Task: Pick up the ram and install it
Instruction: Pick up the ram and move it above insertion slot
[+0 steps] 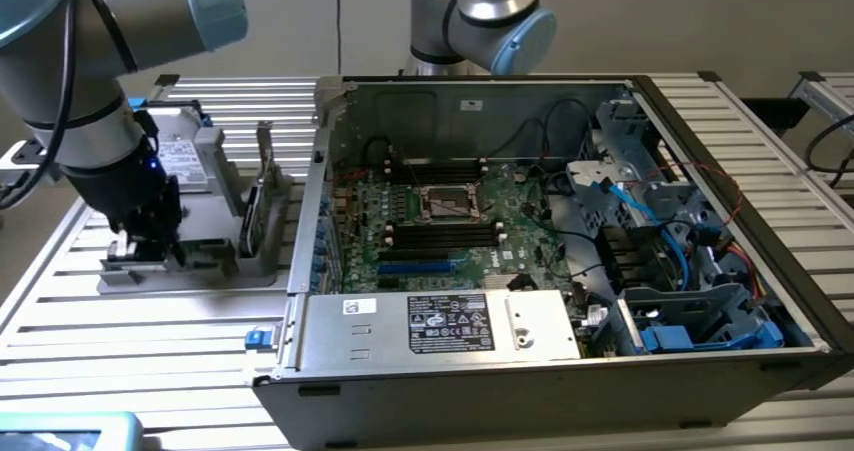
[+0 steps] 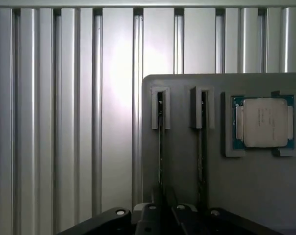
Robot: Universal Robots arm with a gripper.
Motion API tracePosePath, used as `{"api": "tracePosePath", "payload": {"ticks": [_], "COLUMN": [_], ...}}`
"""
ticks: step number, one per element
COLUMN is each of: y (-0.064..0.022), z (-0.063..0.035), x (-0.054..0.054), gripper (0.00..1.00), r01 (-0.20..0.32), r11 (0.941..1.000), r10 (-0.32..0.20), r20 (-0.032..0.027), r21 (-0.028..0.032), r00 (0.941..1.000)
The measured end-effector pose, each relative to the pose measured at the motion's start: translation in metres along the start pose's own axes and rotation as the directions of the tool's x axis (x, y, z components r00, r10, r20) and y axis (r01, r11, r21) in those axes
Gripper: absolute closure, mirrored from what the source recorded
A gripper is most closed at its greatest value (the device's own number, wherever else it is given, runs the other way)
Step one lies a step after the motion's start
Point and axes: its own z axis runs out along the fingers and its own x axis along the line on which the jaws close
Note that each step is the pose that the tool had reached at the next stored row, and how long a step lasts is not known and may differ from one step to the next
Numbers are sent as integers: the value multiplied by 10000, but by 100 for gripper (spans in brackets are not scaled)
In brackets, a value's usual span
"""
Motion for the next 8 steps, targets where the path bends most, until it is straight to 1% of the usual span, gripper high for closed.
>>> {"api": "tracePosePath", "payload": {"ticks": [8], "y": [11], "z": [-364], "x": [7], "gripper": [86], "r01": [-1], "r11": [10000], "r10": [1], "r20": [0], "r21": [6], "r00": [10000]}}
